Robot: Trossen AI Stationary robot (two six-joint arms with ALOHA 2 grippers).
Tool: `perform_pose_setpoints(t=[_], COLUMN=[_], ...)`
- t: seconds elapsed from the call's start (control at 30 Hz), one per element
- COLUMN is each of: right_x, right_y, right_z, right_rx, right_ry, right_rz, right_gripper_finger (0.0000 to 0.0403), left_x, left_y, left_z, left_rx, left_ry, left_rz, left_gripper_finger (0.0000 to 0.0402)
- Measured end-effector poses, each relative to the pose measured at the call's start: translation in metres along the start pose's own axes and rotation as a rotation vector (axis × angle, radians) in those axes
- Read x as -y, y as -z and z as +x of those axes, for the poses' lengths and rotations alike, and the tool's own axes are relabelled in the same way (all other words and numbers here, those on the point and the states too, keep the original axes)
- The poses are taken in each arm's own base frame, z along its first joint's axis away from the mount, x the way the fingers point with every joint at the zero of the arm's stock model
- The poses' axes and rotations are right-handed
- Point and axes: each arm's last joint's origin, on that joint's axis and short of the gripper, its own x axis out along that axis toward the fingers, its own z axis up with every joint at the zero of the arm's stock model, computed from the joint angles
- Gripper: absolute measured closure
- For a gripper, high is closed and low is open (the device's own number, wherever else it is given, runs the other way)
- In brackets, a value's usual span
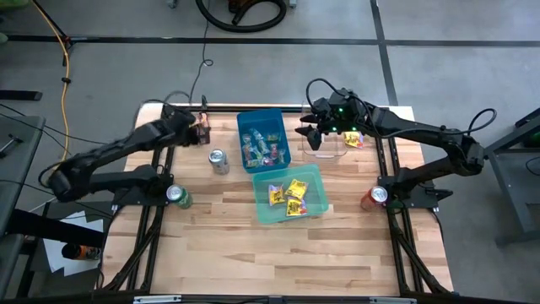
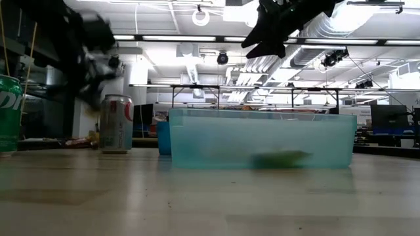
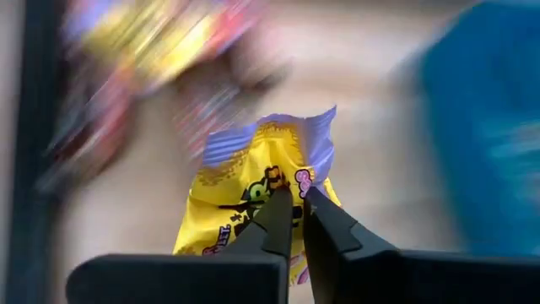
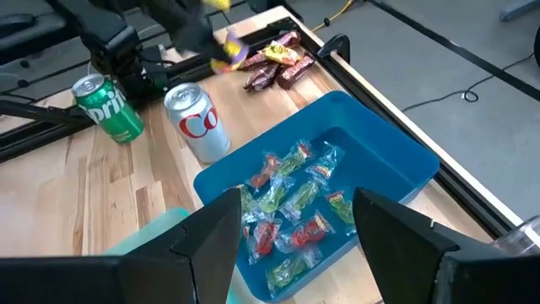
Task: Sort candy
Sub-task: Put the yellow candy into the green bin
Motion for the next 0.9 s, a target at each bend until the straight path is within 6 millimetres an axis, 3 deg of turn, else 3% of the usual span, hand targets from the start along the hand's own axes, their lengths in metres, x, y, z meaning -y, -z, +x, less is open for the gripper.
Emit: perform_pose_setpoints(t=[0.23,0.43,0.67,0.9], right_x=[-0.001,-0.005,-0.025,-0.047], right_y=[-0.008,-0.016,-0.024,-0.025], right_z=[0.000,-0.002,-0.005,-0.006], right_rx=[0.078,0.148,0.202,0.238], right_ry=[-0.014,-0.128,-0.372,-0.447], right_rz=[0.040,0.078,0.102,0.062], right_gripper_finger=[0.0179,0.0179,0.0179,0.0179], left_x=[0.031,0.060,0.103,0.127], left_y=[-0.024,-0.018,0.016,0.034], left_z=[-0.067,-0.105,-0.109,-0.102], left_rx=[0.366,0.496,0.459,0.445], left_ry=[0.598,1.040,1.252,1.325], left_rz=[0.026,0.179,0.386,0.435], left_gripper_finger=[0.0401,0.0401,0.0401,0.0401])
